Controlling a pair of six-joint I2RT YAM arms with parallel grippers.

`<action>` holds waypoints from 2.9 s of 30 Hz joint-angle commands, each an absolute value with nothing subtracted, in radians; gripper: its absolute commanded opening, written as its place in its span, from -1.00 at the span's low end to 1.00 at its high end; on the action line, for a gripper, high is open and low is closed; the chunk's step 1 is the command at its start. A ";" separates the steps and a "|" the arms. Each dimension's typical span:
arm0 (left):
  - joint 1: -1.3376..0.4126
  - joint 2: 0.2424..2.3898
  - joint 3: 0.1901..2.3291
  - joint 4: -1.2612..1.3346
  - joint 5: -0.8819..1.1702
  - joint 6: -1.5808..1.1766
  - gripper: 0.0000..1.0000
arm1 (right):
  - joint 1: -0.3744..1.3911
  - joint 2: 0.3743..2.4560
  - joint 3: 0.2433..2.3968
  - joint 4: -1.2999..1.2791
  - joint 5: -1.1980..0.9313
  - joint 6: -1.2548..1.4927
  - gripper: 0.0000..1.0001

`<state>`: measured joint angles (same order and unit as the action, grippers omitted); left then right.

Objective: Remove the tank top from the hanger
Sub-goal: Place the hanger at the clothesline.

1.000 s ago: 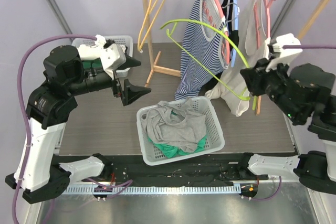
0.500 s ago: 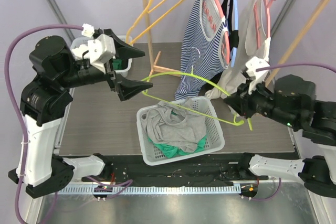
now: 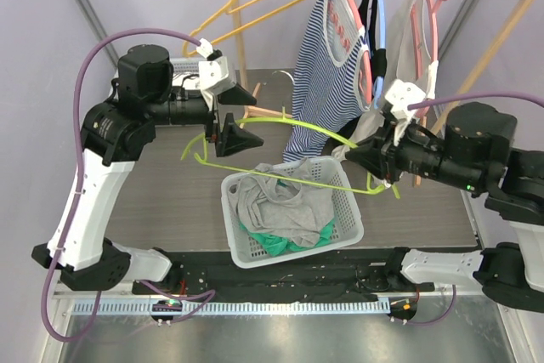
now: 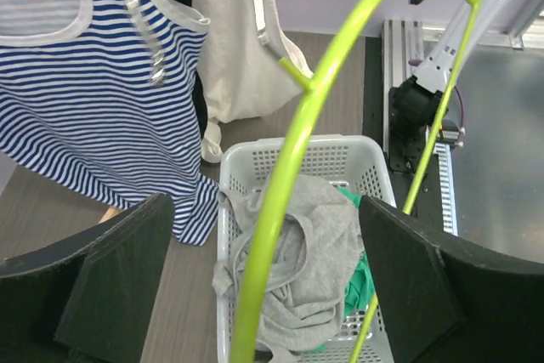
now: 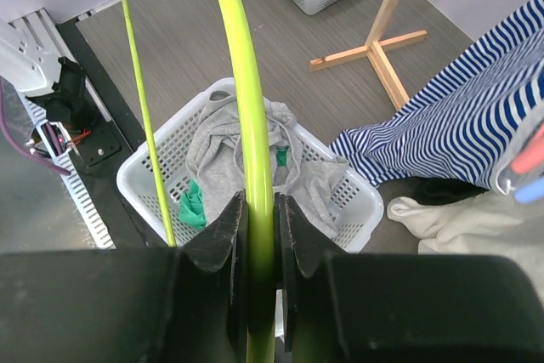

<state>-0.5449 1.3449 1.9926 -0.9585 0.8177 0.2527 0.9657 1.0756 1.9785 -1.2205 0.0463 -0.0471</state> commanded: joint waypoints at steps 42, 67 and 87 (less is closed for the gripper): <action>-0.623 0.897 1.634 -0.579 0.526 0.927 -1.00 | 0.966 0.937 1.812 -0.815 -0.244 0.273 0.20; -0.623 0.850 1.617 -0.502 0.598 1.026 -1.00 | 0.966 1.022 1.790 -0.821 -0.285 0.256 0.19; -0.623 0.844 1.585 -0.456 0.615 1.002 -1.00 | 0.965 0.970 1.594 -0.776 -0.253 0.207 0.09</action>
<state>-0.6216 0.8509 1.5719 -0.5961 0.5892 1.0237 0.9649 0.9825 1.6470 -0.8165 -0.2062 0.2050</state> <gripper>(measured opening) 0.113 0.553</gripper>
